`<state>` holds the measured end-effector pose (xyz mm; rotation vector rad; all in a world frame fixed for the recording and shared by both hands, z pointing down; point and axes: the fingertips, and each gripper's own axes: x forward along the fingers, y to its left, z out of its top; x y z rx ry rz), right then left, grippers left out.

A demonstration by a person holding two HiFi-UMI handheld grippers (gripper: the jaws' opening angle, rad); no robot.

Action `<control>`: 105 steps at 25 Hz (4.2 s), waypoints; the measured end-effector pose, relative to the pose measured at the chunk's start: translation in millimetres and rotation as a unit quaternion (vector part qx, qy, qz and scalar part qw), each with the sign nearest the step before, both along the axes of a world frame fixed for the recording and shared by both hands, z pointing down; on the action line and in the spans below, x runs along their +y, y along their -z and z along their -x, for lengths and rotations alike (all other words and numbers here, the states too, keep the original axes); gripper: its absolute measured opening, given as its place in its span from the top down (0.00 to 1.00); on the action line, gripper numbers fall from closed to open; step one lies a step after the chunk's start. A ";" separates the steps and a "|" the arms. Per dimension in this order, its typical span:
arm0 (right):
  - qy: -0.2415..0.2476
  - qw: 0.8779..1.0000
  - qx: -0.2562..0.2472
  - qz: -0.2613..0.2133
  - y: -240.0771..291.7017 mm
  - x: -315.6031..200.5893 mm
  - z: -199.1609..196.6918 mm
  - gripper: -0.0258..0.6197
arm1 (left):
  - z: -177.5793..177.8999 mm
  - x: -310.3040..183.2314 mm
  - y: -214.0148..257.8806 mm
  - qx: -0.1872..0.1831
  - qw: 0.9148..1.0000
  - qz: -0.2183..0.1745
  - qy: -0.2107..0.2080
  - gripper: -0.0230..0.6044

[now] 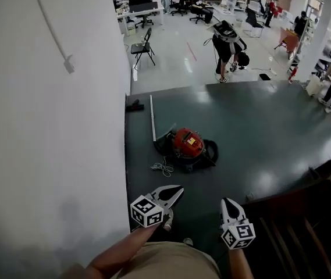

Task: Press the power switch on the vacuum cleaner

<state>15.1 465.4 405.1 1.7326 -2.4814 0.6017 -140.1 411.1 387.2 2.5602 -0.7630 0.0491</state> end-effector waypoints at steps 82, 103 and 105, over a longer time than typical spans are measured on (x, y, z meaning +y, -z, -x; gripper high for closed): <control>0.147 0.983 0.056 0.097 -172.3 -543.3 -36.3 0.95 | -78.3 -521.2 -154.7 -0.092 0.994 0.064 0.017 0.96; 0.152 0.968 0.081 0.180 -361.1 -599.3 -36.6 0.95 | -67.0 -575.4 -355.0 -0.096 0.984 0.152 0.002 0.96; 0.152 0.967 0.084 0.186 -376.4 -604.4 -41.1 0.95 | -68.2 -579.4 -370.2 -0.097 0.983 0.159 0.000 0.96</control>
